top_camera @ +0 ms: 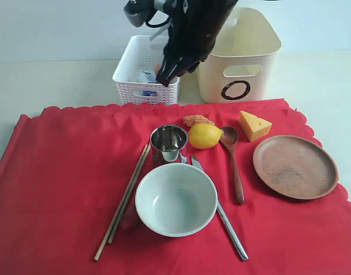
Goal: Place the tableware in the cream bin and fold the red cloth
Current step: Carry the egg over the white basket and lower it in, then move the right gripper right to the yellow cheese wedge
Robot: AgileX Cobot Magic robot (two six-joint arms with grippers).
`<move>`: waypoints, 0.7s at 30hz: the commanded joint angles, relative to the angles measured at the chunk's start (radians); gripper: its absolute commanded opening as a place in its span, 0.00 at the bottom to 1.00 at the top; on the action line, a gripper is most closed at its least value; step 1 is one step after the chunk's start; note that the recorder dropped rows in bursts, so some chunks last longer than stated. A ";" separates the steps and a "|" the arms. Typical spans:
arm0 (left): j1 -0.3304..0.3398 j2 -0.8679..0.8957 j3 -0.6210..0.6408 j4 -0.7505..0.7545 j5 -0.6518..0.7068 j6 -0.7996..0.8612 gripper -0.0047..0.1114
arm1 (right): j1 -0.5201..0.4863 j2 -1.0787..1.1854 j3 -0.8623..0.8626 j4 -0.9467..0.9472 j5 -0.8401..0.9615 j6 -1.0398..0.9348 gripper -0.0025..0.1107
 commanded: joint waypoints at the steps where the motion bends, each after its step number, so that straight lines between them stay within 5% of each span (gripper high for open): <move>1: -0.005 0.002 -0.003 0.002 -0.010 -0.006 0.04 | -0.069 -0.008 0.007 -0.016 0.046 0.041 0.19; 9: -0.005 0.002 -0.003 0.002 -0.010 -0.006 0.04 | -0.179 -0.008 0.018 0.011 0.089 0.070 0.02; 21: -0.005 0.002 -0.003 0.002 -0.010 -0.006 0.04 | -0.252 -0.006 0.167 0.004 -0.005 0.086 0.02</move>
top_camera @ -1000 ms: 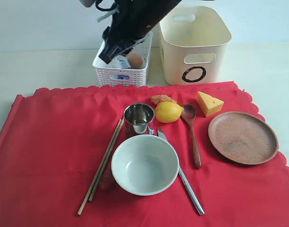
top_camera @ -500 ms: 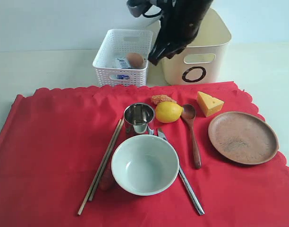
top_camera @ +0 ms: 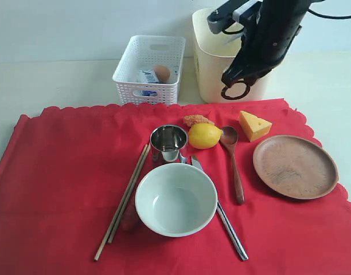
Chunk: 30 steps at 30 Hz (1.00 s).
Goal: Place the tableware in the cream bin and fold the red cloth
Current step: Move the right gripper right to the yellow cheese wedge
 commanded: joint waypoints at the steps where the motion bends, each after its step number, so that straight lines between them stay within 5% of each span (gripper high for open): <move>1: -0.005 0.002 -0.003 0.002 -0.010 -0.006 0.04 | -0.008 -0.006 0.049 -0.001 -0.075 0.004 0.02; 8: -0.005 0.002 -0.003 0.002 -0.010 -0.006 0.04 | -0.008 0.028 0.061 -0.001 -0.075 0.034 0.04; 18: -0.005 0.002 -0.003 0.002 -0.010 -0.006 0.04 | -0.008 0.140 0.061 -0.009 -0.077 0.100 0.38; 30: -0.005 0.002 -0.003 0.002 -0.010 -0.006 0.04 | -0.008 0.239 0.061 -0.155 -0.103 0.231 0.40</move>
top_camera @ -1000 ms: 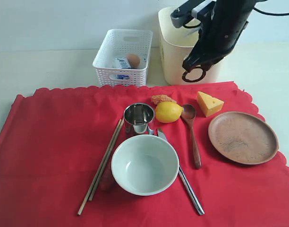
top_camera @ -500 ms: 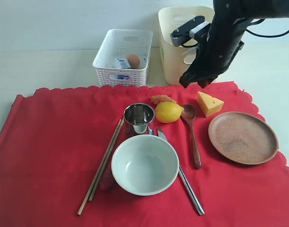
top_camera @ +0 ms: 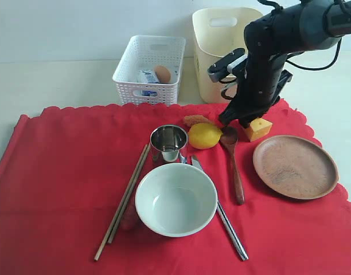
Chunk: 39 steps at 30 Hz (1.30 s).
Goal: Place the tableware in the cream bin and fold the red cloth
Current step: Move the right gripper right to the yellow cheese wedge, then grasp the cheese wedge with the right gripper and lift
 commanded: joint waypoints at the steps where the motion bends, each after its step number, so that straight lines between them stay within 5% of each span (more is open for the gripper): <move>1: -0.005 0.002 -0.003 0.002 -0.010 -0.006 0.04 | -0.004 0.040 0.008 -0.033 -0.001 0.034 0.40; 6: -0.005 0.002 -0.003 0.002 -0.010 -0.006 0.04 | -0.004 0.055 0.008 -0.025 -0.006 0.034 0.38; 17: -0.005 0.002 -0.003 0.002 -0.010 -0.006 0.04 | -0.004 0.053 0.008 -0.024 0.002 0.034 0.03; 30: -0.005 0.002 -0.003 0.002 -0.010 -0.006 0.04 | -0.002 -0.055 0.008 -0.006 -0.001 0.032 0.02; 39: -0.005 0.002 -0.003 0.002 -0.010 -0.006 0.04 | -0.002 -0.145 0.006 0.214 -0.052 -0.050 0.02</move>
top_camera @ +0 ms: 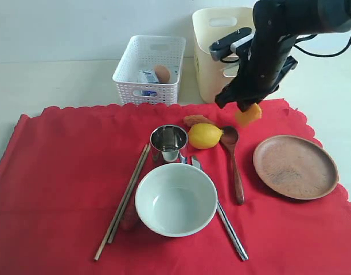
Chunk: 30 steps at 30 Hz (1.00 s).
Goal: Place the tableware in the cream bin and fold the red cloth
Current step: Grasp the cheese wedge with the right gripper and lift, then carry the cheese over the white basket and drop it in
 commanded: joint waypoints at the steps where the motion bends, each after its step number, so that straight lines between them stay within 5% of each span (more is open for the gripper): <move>1: -0.005 0.002 -0.003 0.002 -0.010 -0.006 0.04 | -0.002 -0.051 0.000 0.195 -0.053 -0.126 0.02; 14: -0.005 0.002 -0.003 0.002 -0.010 -0.006 0.04 | -0.002 -0.074 0.000 1.065 -0.131 -0.799 0.02; 25: -0.005 0.002 -0.003 0.002 -0.010 -0.006 0.04 | -0.002 -0.036 -0.027 1.496 -0.261 -1.145 0.02; 30: -0.005 0.002 -0.003 0.002 -0.010 -0.006 0.04 | 0.025 0.037 -0.114 1.523 -0.319 -1.163 0.02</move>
